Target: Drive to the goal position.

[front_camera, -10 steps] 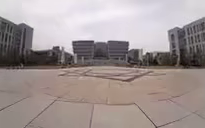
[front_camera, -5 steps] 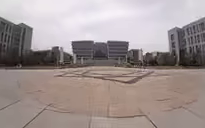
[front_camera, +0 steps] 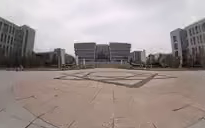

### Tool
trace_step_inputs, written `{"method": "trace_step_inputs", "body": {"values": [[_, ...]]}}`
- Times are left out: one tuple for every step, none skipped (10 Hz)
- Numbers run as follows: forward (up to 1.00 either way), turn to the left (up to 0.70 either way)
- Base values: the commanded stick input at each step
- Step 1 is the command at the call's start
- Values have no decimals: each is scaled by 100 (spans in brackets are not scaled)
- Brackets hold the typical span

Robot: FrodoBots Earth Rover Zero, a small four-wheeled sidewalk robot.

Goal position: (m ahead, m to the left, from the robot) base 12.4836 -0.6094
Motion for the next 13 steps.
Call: {"method": "trace_step_inputs", "body": {"values": [[70, 1], [70, 1], [70, 1], [70, 1], [70, 3], [70, 5], [70, 14], [70, 13], [70, 2], [70, 1], [70, 1], [70, 1], [70, 1]]}}
